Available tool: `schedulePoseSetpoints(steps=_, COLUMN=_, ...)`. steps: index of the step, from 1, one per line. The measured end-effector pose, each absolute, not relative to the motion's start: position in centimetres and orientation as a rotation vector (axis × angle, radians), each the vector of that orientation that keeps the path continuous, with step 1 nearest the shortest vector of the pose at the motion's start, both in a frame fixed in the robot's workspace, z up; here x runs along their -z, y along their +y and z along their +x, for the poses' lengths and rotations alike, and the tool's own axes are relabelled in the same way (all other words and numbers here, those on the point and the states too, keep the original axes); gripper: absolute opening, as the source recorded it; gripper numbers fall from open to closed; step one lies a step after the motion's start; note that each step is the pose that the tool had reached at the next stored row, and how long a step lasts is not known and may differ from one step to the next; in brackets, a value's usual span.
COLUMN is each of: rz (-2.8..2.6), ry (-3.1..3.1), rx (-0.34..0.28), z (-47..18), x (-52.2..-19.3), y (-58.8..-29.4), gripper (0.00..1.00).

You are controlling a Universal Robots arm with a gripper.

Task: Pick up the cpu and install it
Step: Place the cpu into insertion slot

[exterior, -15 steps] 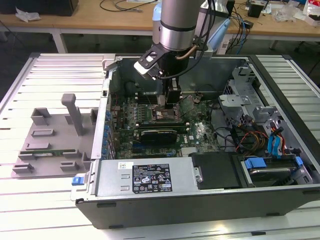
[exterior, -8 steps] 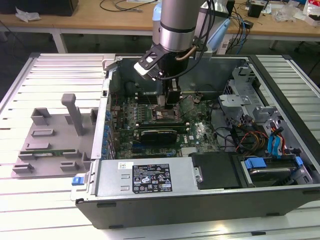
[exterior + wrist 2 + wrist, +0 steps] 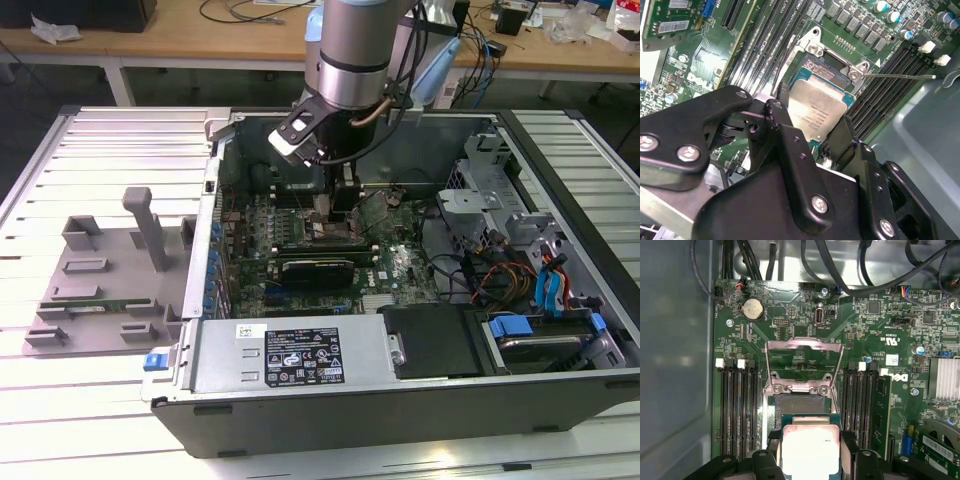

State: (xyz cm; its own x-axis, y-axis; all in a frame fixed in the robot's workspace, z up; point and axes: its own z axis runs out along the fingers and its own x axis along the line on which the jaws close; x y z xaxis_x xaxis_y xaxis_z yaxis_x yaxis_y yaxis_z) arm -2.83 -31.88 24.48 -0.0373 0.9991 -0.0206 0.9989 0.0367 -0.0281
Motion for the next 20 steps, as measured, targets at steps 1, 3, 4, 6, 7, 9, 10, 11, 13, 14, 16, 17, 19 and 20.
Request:
schedulePoseSetpoints(steps=1, rz=-2.176, ry=-2.258, rx=-0.054, z=-2.8, x=-24.3, y=-31.8, gripper=0.55)
schedulePoseSetpoints(steps=3, rz=-2.176, ry=-2.258, rx=-0.054, z=-2.8, x=-24.0, y=-31.7, gripper=0.55)
schedulePoseSetpoints(steps=4, rz=-2.176, ry=-2.259, rx=-0.054, z=-2.8, x=-23.9, y=-31.7, gripper=0.55)
schedulePoseSetpoints(steps=6, rz=-2.176, ry=-2.258, rx=-0.054, z=-2.8, x=-23.5, y=-31.7, gripper=0.55)
schedulePoseSetpoints(steps=7, rz=-2.176, ry=-2.258, rx=-0.054, z=-2.8, x=-23.4, y=-31.7, gripper=0.55)
schedulePoseSetpoints(steps=9, rz=-2.176, ry=-2.258, rx=-0.054, z=-2.8, x=-23.3, y=-31.7, gripper=0.55)
schedulePoseSetpoints(steps=10, rz=-2.176, ry=-2.258, rx=-0.054, z=-2.8, x=-23.1, y=-31.7, gripper=0.55)
schedulePoseSetpoints(steps=11, rz=-2.176, ry=-2.258, rx=-0.054, z=-2.8, x=-23.0, y=-31.7, gripper=0.55)
schedulePoseSetpoints(steps=13, rz=-2.176, ry=-2.258, rx=-0.054, z=-2.8, x=-22.8, y=-31.7, gripper=0.55)
schedulePoseSetpoints(steps=14, rz=-2.176, ry=-2.258, rx=-0.054, z=-2.8, x=-22.7, y=-31.7, gripper=0.55)
schedulePoseSetpoints(steps=16, rz=-2.176, ry=-2.258, rx=-0.054, z=-2.8, x=-22.5, y=-31.7, gripper=0.55)
schedulePoseSetpoints(steps=17, rz=-2.176, ry=-2.258, rx=-0.054, z=-2.8, x=-22.4, y=-31.7, gripper=0.55)
schedulePoseSetpoints(steps=19, rz=-2.176, ry=-2.258, rx=-0.054, z=-2.8, x=-22.2, y=-31.7, gripper=0.55)
schedulePoseSetpoints(steps=20, rz=-2.176, ry=-2.258, rx=-0.054, z=-2.8, x=-22.1, y=-31.7, gripper=0.55)
